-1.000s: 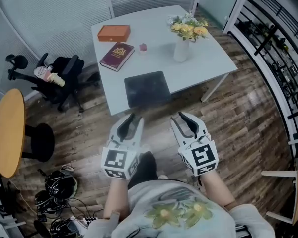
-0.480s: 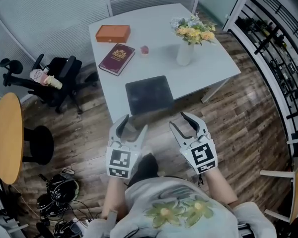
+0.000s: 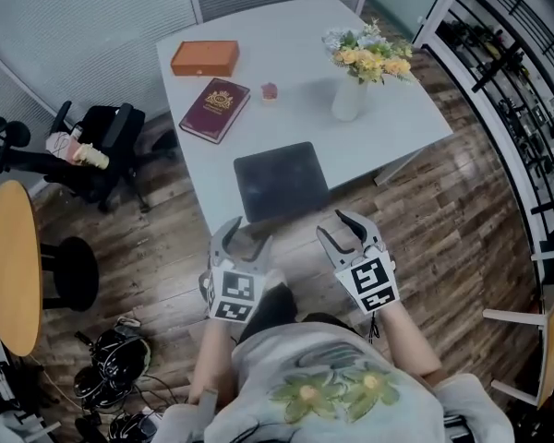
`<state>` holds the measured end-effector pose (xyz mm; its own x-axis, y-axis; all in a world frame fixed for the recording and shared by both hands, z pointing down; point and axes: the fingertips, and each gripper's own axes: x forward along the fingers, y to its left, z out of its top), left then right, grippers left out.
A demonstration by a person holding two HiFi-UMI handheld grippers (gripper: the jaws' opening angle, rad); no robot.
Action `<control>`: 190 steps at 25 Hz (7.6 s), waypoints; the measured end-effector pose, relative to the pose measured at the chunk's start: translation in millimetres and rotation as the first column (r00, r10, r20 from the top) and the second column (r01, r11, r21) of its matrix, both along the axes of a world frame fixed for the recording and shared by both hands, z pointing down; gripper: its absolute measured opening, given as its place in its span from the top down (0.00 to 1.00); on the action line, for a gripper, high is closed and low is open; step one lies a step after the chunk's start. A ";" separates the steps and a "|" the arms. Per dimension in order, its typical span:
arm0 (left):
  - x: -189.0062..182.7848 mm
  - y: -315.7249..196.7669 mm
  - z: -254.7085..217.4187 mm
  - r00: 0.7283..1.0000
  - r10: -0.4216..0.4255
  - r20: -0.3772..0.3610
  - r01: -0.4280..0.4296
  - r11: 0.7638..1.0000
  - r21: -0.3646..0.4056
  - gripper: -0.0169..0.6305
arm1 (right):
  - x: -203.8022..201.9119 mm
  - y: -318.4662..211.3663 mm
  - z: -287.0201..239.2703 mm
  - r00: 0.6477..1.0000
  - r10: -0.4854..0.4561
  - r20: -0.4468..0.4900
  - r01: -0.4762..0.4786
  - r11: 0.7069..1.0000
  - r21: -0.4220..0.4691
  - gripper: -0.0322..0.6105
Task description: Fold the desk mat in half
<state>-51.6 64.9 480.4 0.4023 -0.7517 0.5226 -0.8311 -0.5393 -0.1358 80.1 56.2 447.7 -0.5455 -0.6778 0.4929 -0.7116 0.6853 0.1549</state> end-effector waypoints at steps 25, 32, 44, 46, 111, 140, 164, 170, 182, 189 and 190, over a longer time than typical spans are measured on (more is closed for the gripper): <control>6.0 -40.7 128.6 0.986 0.115 0.124 -0.082 0.967 -0.243 0.59 | 14.0 -56.2 137.8 0.936 -0.121 -0.330 0.076 0.986 -0.145 0.67; 5.2 -49.8 158.6 0.980 0.099 0.171 -0.046 0.955 -0.293 0.59 | 21.8 -72.5 180.3 0.878 -0.215 -0.427 0.145 0.971 -0.191 0.67; -2.6 -57.1 195.7 0.974 0.100 0.206 -0.018 0.930 -0.368 0.59 | 32.0 -96.3 228.4 0.781 -0.272 -0.562 0.193 0.961 -0.197 0.67; -2.6 -57.7 199.7 0.970 0.112 0.217 -0.024 0.927 -0.374 0.59 | 33.9 -97.6 233.0 0.751 -0.277 -0.600 0.209 0.961 -0.182 0.67; -18.4 -73.2 151.9 0.994 0.081 0.071 -0.046 0.918 -0.394 0.95 | 29.9 -118.7 173.7 0.891 -0.100 -0.443 0.041 0.989 -0.140 0.90; -29.0 -106.8 85.4 0.999 0.003 -0.038 -0.013 0.963 -0.270 0.95 | 29.7 -137.0 121.4 0.932 0.011 -0.363 -0.039 0.997 -0.069 0.90; -37.2 -137.8 64.5 0.999 0.006 -0.045 -0.016 0.976 -0.217 0.96 | 25.0 -161.1 105.2 0.927 0.041 -0.374 -0.057 0.998 -0.033 0.91; -42.0 -148.3 60.6 0.999 -0.003 -0.044 -0.006 0.979 -0.202 0.96 | 20.6 -172.7 98.7 0.928 0.048 -0.371 -0.057 0.998 -0.014 0.91; -50.8 -181.5 59.9 0.999 -0.026 -0.039 0.016 0.975 -0.220 0.96 | 11.3 -208.8 93.5 0.931 0.032 -0.364 -0.048 0.998 -0.035 0.91; -54.7 -206.0 56.9 0.999 -0.039 -0.033 0.031 0.974 -0.226 0.96 | 7.8 -232.6 90.4 0.931 0.006 -0.364 -0.026 0.998 -0.048 0.91; -55.6 -208.9 56.7 0.999 -0.042 -0.034 0.033 0.973 -0.228 0.96 | 6.9 -235.9 90.1 0.931 0.002 -0.365 -0.022 0.999 -0.049 0.91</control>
